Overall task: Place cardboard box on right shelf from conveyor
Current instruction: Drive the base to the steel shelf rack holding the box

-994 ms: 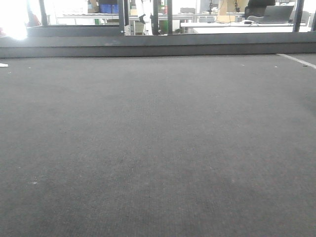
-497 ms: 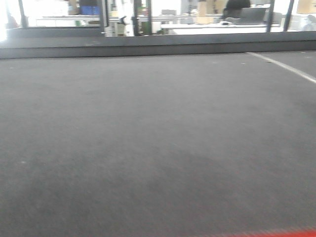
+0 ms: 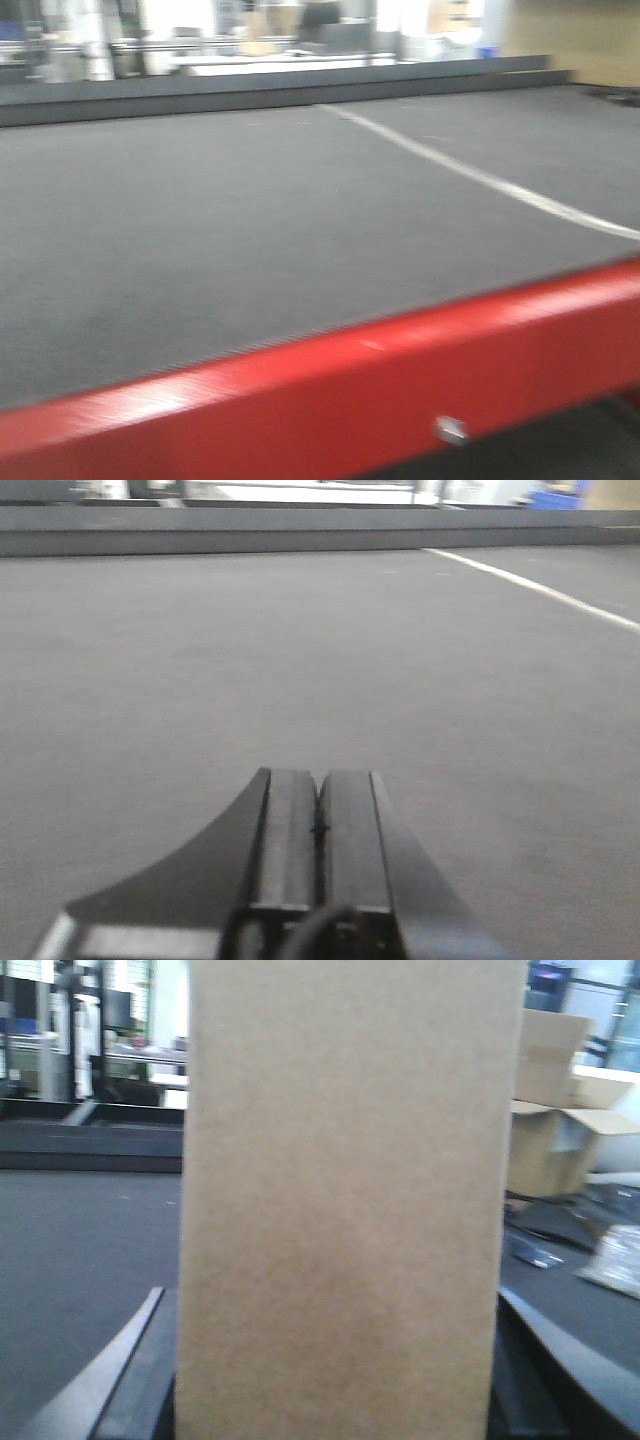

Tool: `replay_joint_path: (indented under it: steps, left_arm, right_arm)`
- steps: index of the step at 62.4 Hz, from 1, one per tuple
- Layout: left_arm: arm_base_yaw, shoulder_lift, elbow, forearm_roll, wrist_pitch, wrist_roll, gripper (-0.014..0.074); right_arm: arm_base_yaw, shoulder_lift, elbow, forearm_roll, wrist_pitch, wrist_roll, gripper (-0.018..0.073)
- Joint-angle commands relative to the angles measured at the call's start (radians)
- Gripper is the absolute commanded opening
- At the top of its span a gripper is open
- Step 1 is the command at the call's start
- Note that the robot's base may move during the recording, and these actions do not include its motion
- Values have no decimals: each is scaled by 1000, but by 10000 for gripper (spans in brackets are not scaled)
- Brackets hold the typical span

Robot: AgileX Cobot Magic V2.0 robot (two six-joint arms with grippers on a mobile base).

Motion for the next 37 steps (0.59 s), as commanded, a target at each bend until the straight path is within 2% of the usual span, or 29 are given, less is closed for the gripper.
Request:
replay_joint_path:
  steps: [1, 37]
  left_arm:
    - [0, -5, 6, -6, -85, 0, -116]
    - [0, -5, 6, -6, -85, 0, -116]
  right_arm:
    - [-6, 14, -26, -1, -97, -3, 57]
    - [-6, 14, -26, -1, -97, -3, 57]
